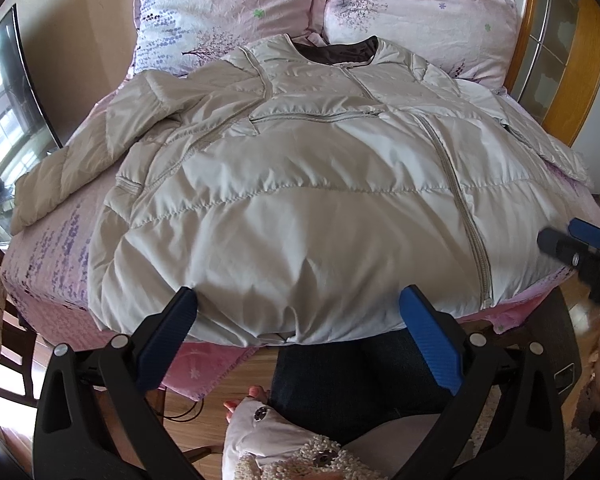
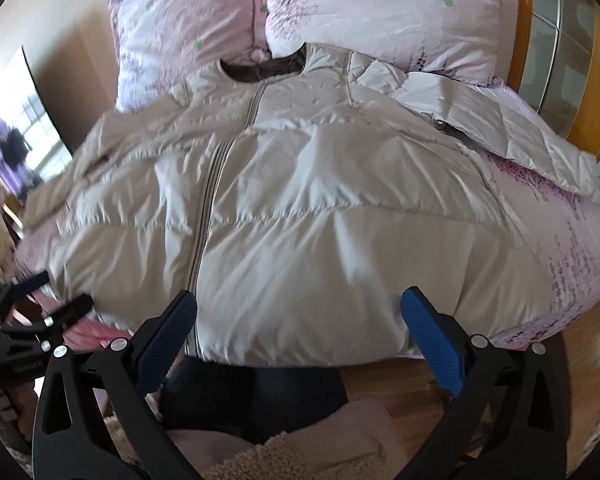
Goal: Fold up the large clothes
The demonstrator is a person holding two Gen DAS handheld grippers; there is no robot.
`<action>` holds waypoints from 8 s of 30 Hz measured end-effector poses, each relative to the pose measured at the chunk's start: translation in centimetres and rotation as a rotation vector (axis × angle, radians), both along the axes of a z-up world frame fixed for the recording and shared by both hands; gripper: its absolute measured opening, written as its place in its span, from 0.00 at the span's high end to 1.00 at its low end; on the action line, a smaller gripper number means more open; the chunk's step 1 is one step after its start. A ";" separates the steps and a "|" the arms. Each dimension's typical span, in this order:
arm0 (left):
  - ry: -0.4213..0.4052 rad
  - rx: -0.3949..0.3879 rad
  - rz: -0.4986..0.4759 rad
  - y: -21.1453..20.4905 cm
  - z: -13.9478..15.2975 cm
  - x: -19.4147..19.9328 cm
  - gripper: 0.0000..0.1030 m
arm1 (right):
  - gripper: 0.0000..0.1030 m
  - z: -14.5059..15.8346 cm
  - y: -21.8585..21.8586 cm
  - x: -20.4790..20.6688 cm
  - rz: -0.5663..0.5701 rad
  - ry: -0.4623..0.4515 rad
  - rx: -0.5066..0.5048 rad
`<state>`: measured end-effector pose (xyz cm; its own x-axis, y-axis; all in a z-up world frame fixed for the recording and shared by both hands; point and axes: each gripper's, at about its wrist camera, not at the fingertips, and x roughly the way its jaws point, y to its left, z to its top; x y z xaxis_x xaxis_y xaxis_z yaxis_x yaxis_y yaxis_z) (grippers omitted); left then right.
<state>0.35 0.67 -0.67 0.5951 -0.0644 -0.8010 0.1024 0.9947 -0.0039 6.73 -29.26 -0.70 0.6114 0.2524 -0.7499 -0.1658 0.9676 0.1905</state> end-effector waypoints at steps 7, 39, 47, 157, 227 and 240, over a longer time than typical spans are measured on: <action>-0.049 -0.061 0.004 1.0 0.7 0.2 0.02 | 0.01 1.4 -6.2 2.3 -0.124 -0.062 0.207; -0.051 -0.285 0.117 9.5 2.8 17.4 0.02 | 0.67 -7.8 -37.9 12.1 -1.059 0.084 0.721; -0.084 -0.281 0.044 9.0 2.5 19.5 0.02 | 0.94 -4.4 -36.1 14.3 -1.026 -0.007 0.472; -0.158 -0.814 0.839 36.5 -3.8 7.9 0.25 | 0.28 3.6 14.0 26.7 0.280 0.157 0.212; 0.110 -0.663 -0.322 -1.1 5.9 25.0 0.23 | 0.28 2.2 -5.7 27.9 -0.081 0.132 0.449; -0.118 -0.475 0.079 16.9 6.8 18.0 0.03 | 0.39 -0.4 -2.0 28.9 0.047 0.303 0.494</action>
<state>18.30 17.58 6.09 0.6979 -0.3566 -0.6211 0.0534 0.8907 -0.4514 35.62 -31.27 -1.10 0.3674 0.6387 -0.6761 -0.0746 0.7449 0.6630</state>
